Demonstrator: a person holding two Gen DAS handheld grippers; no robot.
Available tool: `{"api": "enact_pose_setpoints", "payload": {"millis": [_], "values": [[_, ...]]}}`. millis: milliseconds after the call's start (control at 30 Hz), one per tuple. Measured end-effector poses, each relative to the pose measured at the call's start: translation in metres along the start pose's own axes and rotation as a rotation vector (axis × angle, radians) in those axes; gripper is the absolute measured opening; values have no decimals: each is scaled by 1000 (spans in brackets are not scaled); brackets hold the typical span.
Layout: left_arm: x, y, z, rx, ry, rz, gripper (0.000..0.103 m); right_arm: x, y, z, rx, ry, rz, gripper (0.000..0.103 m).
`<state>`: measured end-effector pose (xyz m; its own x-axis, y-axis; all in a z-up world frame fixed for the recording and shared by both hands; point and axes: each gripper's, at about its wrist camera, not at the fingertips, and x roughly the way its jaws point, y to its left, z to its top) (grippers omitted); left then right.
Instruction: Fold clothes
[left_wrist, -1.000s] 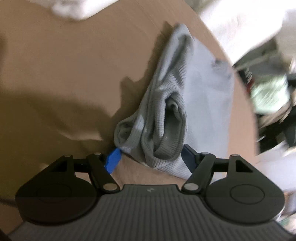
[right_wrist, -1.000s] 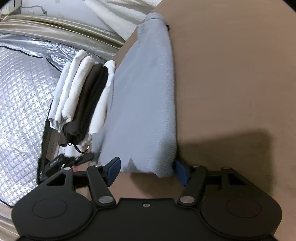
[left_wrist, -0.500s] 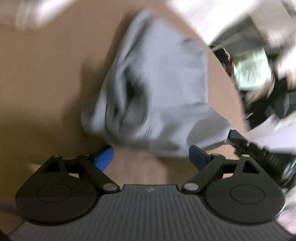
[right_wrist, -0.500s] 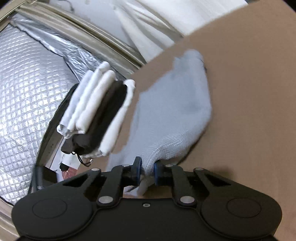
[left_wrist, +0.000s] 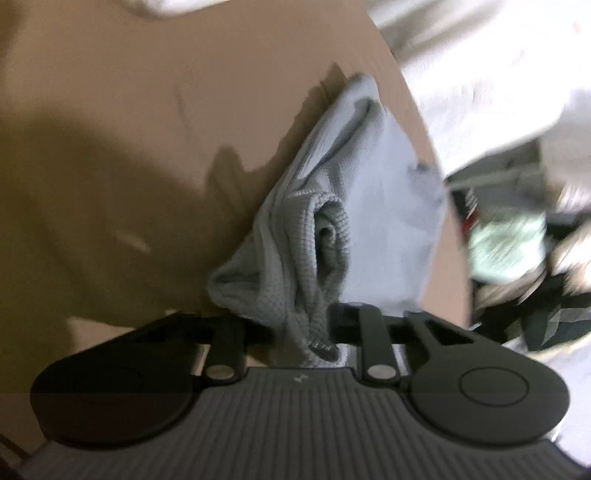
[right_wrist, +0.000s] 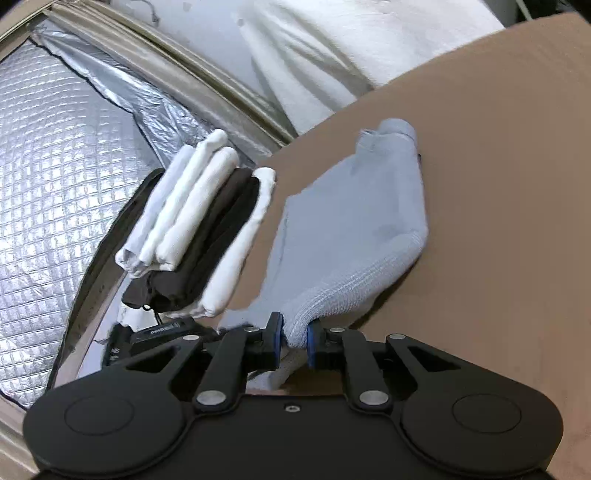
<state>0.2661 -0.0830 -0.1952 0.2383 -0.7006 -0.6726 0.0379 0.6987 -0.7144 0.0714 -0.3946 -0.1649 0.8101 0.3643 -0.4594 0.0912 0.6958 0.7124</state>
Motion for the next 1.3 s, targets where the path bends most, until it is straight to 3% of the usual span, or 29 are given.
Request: {"api": "enact_pose_setpoints", "payload": {"millis": [67, 133, 200, 233, 267, 333, 400, 500, 633, 800, 900, 967, 1067, 1167, 1300], "values": [[1, -9, -2, 42, -5, 32, 20, 3, -6, -9, 14, 33, 7, 22], [2, -16, -3, 72, -9, 54, 20, 7, -19, -17, 63, 52, 31, 33], [2, -19, -3, 90, -12, 64, 20, 14, -32, -22, 117, 64, 37, 53], [2, -20, -4, 97, -11, 67, 20, 19, -38, -23, 134, 73, 24, 53], [3, -20, -4, 104, -10, 70, 20, 24, -44, -25, 150, 83, 11, 52], [7, -16, -2, 73, 8, 50, 20, 36, -49, -25, 76, 134, -64, 25], [8, -6, 1, 18, 29, 16, 20, 37, -47, -25, 11, 135, -65, 16], [1, -11, -3, 37, 25, 13, 19, 24, -33, -27, -68, 111, -42, 13], [-23, -36, -22, 173, -30, 61, 18, 16, -18, -33, -96, 134, 13, 11], [-79, -31, -53, 159, -68, -51, 18, -3, 11, -54, -171, 252, 134, 11], [-101, -27, -68, 153, -79, -63, 18, -32, 29, -72, -87, 298, 229, 11], [-111, -25, -73, 150, -77, -53, 18, -46, 35, -77, 62, 324, 267, 11], [-115, -18, -57, 110, -30, -72, 18, -47, 38, -69, 113, 373, 165, 11], [-106, -24, -46, 122, -18, -8, 19, -43, 17, -46, 222, 303, 150, 11], [-74, -30, -19, 111, -5, -8, 22, -31, 6, -5, 299, 215, 127, 11]]}}
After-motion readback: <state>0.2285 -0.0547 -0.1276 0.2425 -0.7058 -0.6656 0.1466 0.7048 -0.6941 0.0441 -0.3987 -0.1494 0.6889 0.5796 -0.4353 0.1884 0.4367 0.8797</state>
